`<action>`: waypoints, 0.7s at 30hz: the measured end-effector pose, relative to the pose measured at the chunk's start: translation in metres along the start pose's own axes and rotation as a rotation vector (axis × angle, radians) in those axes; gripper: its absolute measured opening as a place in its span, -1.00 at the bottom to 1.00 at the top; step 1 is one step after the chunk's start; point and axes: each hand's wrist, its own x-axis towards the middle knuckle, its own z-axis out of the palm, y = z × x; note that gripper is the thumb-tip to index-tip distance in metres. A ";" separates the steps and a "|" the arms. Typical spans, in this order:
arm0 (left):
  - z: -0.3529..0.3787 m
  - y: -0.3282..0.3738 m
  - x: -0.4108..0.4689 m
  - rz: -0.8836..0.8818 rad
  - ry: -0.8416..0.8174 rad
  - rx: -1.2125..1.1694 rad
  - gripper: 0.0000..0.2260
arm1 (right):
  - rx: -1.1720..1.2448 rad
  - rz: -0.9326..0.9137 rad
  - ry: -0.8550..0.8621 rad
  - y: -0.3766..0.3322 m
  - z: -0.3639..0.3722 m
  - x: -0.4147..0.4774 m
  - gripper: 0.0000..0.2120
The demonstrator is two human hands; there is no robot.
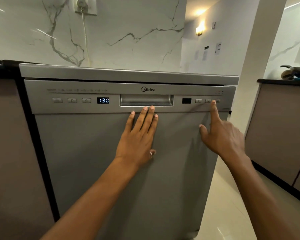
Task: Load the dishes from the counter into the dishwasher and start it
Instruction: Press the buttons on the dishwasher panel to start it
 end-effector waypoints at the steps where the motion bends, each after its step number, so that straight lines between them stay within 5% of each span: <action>1: -0.002 -0.001 -0.001 0.002 0.010 -0.021 -0.01 | 0.001 -0.021 0.010 -0.006 -0.002 -0.005 -0.21; 11: -0.011 -0.070 -0.063 -0.188 0.049 -0.081 -0.15 | 0.121 -0.212 -0.125 -0.070 0.010 -0.040 -0.50; 21: -0.021 -0.148 -0.105 -0.386 0.081 -0.008 -0.07 | 0.126 -0.525 0.013 -0.137 0.017 -0.055 -0.31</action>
